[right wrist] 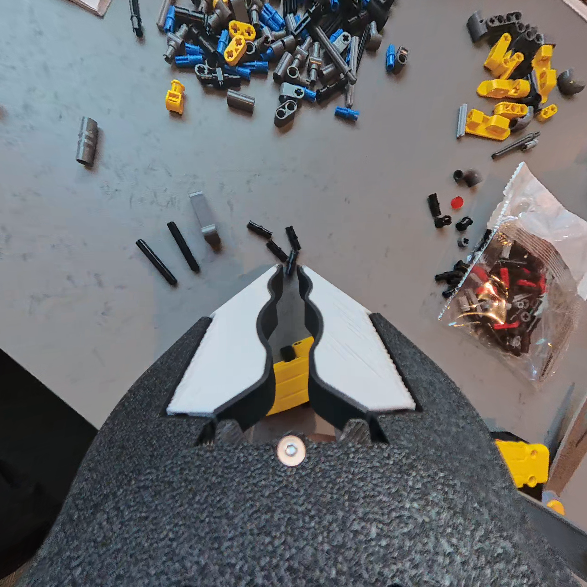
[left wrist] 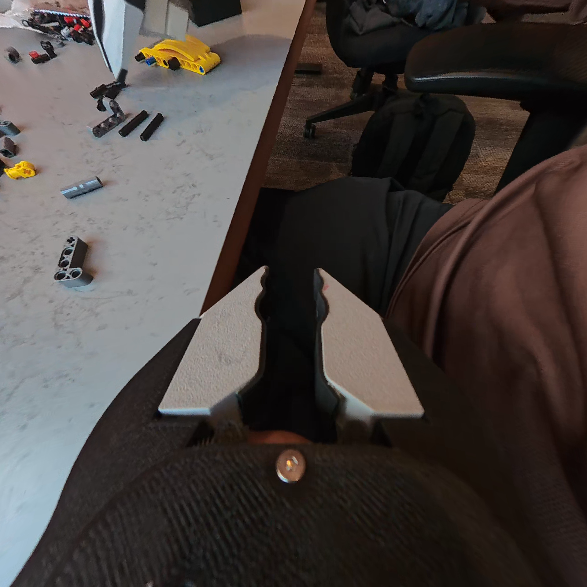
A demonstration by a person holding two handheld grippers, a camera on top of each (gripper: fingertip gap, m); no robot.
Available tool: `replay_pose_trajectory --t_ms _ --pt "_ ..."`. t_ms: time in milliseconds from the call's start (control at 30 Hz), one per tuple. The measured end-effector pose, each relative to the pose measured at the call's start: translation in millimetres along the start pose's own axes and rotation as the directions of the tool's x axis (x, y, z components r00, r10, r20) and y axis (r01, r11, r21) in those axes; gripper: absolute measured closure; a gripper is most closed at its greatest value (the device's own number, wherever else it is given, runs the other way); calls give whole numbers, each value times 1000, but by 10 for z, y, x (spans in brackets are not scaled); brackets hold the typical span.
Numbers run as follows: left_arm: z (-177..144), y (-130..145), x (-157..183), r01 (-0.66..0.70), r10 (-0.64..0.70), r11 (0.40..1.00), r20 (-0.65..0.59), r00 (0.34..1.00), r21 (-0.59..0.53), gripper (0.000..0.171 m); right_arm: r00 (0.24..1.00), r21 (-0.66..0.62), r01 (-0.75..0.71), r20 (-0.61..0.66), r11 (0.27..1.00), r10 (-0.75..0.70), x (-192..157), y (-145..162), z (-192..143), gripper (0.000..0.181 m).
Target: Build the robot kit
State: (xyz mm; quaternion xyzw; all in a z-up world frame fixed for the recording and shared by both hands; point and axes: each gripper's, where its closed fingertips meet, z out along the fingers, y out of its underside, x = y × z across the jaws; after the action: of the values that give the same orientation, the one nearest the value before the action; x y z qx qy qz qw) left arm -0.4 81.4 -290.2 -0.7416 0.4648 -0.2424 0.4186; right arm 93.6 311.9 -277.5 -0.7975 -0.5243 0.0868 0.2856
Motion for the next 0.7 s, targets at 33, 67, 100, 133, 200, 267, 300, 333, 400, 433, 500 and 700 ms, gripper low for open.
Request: replay_pose_trajectory --t_ms 33,67,100,133,200,267,300,333,400,433,500,700 --pt "-15 -11 -6 1 -1 1000 0 1000 5 148 1000 -18 -1 4 1000 1 11 20 20 173" --pt "-28 -24 -8 2 -2 1000 -1 1000 10 148 1000 -30 -1 7 1000 1 18 32 38 173" --pt "-39 -38 -10 3 -3 1000 -2 1000 15 148 1000 -31 -4 17 1000 5 13 25 48 174" --pt "-47 -49 -11 3 -3 1000 -3 1000 19 148 1000 -32 -9 28 999 10 6 19 56 175" --pt "-55 -62 -8 1 -1 1000 -6 1000 22 148 999 -37 -11 46 999 13 -4 15 61 177" --pt "-56 -61 1 -2 3 1000 -9 1000 20 148 999 -44 -15 47 999 17 6 27 51 178" --pt "-58 -61 4 -6 6 1000 -9 1000 19 148 999 -48 -17 33 999 18 28 37 31 178" --pt "-62 -63 3 -11 11 1000 -5 1000 19 148 1000 -41 -20 19 999 21 43 33 -2 178" --pt "-74 -78 -5 -22 22 999 6 1000 25 148 999 -3 -30 16 1000 30 16 -21 -97 178" --pt "-75 -83 -6 -25 25 999 9 1000 28 148 999 20 -32 14 999 31 -12 -56 -148 178" --pt "-63 -74 -10 -25 25 999 11 1000 24 148 1000 55 -23 21 998 22 -114 -114 -228 178" --pt "-151 -161 -151 -73 67 996 106 992 55 152 988 143 6 149 990 -27 -711 -359 -386 178"
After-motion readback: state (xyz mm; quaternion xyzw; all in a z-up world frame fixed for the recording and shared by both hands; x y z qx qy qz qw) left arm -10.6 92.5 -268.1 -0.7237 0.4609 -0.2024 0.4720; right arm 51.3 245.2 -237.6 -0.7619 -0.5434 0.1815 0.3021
